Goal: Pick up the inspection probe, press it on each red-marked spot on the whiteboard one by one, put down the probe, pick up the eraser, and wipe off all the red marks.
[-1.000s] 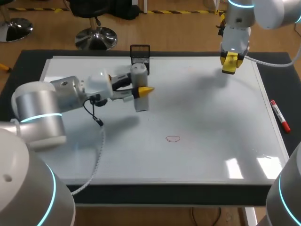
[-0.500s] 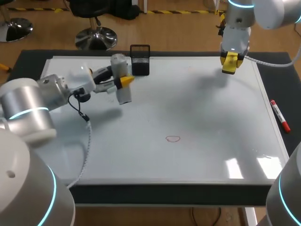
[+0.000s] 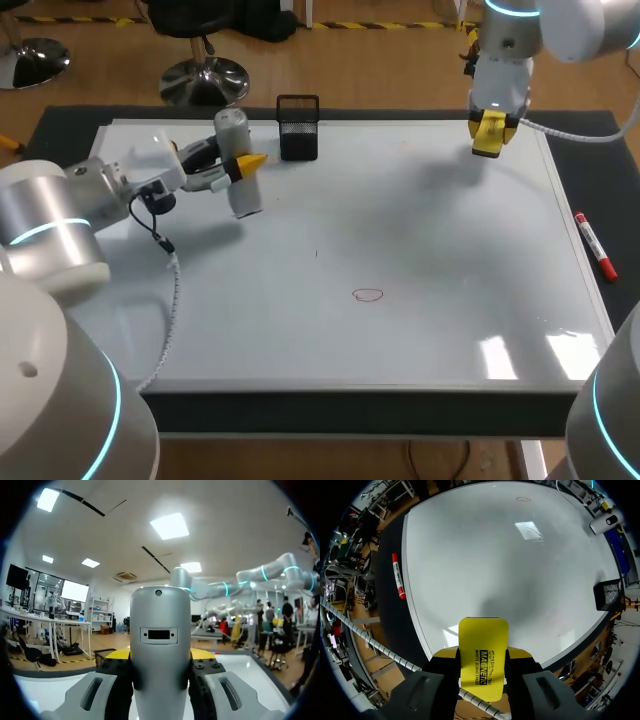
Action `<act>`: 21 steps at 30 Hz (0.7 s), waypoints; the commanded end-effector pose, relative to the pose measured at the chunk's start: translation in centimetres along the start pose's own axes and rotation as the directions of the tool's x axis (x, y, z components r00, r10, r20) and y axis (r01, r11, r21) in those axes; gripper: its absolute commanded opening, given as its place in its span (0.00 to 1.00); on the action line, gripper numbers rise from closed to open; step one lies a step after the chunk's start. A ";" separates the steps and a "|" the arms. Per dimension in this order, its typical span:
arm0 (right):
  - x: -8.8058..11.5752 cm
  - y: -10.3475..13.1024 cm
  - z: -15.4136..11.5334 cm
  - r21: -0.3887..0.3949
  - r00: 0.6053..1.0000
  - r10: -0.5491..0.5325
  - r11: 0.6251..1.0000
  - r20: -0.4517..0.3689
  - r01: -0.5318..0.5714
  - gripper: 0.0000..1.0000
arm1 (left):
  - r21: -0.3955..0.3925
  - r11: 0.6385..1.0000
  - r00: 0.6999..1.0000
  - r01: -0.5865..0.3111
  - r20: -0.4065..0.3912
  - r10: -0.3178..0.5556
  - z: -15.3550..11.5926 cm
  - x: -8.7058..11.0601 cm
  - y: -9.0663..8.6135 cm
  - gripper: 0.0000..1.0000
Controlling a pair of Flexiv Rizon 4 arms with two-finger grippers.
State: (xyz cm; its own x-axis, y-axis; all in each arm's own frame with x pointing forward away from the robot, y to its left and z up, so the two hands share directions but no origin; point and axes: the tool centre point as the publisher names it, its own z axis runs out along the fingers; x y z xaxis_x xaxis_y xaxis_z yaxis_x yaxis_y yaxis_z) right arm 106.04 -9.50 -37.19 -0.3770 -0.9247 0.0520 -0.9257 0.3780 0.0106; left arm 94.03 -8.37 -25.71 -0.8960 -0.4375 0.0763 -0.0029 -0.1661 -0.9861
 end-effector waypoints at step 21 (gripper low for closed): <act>0.0 -0.1 -0.1 0.000 1.000 -0.002 1.000 -0.004 0.002 0.00 | -0.002 1.000 1.000 0.003 -0.007 -0.003 0.3 -0.3 0.1 0.00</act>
State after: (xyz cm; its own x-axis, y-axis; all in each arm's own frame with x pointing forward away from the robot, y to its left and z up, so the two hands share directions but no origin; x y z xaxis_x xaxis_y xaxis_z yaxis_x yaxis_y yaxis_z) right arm 106.04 -9.51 -37.19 -0.3771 -0.9247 0.0520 -0.9257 0.3781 0.0106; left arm 94.38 -8.41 -25.79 -0.8998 -0.4291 0.0791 -0.0082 -0.1647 -0.9863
